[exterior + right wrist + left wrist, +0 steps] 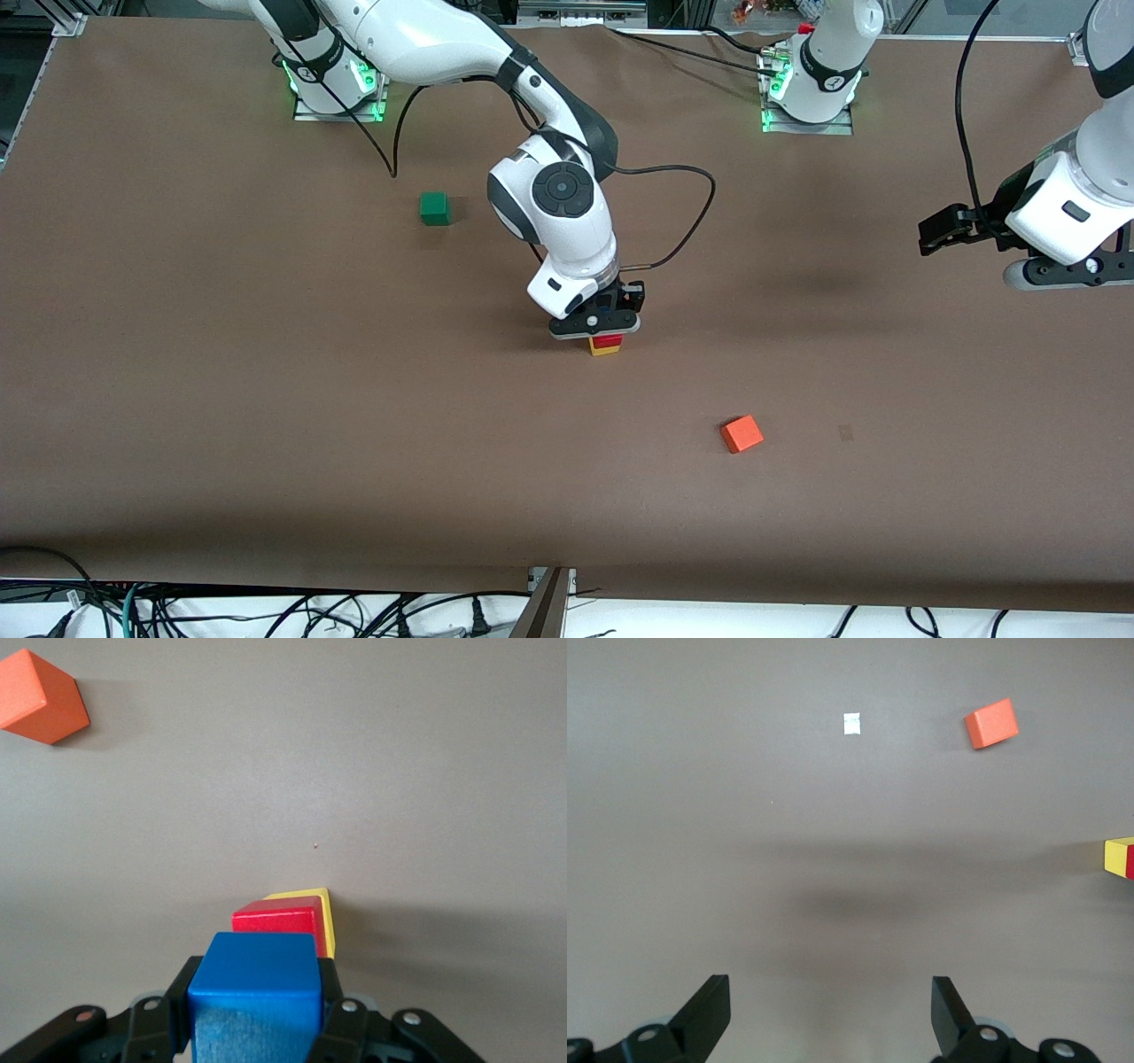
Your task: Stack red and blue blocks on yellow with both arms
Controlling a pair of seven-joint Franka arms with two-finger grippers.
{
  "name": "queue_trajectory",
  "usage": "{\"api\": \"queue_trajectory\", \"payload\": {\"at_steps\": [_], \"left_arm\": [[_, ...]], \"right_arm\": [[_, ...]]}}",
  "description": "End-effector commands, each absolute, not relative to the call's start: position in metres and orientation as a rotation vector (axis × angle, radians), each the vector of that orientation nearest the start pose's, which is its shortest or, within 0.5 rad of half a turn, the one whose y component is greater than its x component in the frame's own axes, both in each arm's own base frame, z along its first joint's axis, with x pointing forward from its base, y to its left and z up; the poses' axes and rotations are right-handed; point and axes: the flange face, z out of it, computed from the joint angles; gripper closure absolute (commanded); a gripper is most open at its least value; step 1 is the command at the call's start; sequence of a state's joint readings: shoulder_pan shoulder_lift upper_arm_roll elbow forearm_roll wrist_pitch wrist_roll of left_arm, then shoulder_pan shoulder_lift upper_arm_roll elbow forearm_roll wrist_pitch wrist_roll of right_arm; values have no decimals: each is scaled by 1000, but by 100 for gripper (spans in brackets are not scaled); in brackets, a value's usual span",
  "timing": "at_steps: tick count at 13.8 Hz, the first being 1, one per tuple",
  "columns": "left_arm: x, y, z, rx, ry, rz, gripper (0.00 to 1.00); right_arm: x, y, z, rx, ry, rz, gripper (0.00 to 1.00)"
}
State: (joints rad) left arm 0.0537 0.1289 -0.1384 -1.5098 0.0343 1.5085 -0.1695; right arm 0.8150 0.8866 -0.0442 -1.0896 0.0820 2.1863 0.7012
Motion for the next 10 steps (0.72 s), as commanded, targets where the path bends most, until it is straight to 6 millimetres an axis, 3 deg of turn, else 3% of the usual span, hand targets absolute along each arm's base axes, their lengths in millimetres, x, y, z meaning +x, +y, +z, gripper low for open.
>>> {"api": "queue_trajectory", "payload": {"at_steps": [1,5,7,10], "left_arm": [[581,-40,576,-3124,-105,185,0],[595,-42,582,-3133,-83,149,0],[596,-40,582,-3131,-81,151,0],[598,-40,579,-3129,-83,156,0]], "right_arm": [[559,567,303,-2979,-68,-231,97],[555,570,292,-2988,-81,-222,96],[556,571,293,-2983,-81,-228,89],[556,571,292,-2981,-78,-231,41]]}}
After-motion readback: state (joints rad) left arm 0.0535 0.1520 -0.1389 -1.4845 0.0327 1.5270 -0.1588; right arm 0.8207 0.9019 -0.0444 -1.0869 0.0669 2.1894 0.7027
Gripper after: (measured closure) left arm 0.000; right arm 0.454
